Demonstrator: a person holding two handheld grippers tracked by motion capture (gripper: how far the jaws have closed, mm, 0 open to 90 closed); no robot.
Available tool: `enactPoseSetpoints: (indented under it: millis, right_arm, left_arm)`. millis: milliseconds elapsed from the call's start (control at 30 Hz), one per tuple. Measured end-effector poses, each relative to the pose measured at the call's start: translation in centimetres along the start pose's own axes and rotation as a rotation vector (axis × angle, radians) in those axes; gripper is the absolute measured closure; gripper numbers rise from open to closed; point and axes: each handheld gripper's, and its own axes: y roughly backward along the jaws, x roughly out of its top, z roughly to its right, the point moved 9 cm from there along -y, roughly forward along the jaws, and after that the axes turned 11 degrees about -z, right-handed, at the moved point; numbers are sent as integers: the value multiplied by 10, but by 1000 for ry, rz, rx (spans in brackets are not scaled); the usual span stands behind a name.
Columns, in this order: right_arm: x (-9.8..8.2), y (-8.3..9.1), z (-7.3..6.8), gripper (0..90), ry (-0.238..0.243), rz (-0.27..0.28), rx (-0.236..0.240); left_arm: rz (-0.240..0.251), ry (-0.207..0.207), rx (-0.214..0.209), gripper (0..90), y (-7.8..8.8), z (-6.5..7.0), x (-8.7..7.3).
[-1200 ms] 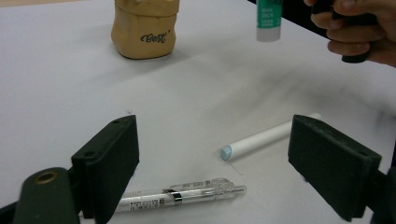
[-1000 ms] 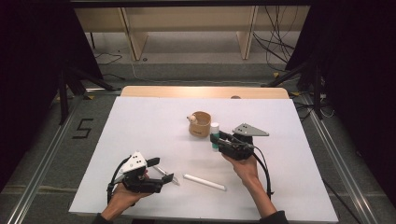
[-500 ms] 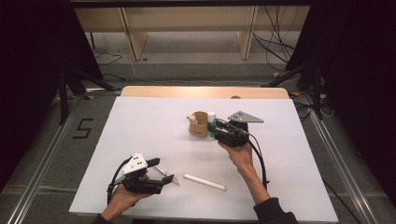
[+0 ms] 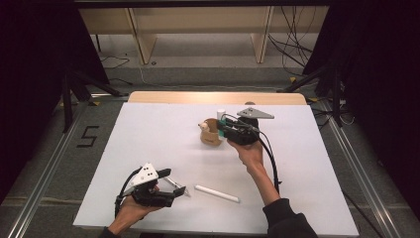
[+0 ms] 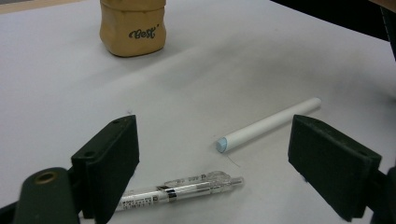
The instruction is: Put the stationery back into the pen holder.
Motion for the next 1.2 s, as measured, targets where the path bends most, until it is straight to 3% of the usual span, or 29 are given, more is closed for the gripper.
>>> enactPoseSetpoints:
  millis: [600,933,1200]
  right_arm:
    - [20,-31,6,658,-1,-17,-59]
    - [20,-51,14,658,2,-58,-109]
    - [17,-60,18,658,-10,-73,-121]
  left_arm:
    - [6,-6,-5,158,-1,1,0]
    - [7,-11,0,158,-1,1,0]
    - [-3,-22,-2,158,-2,3,-1]
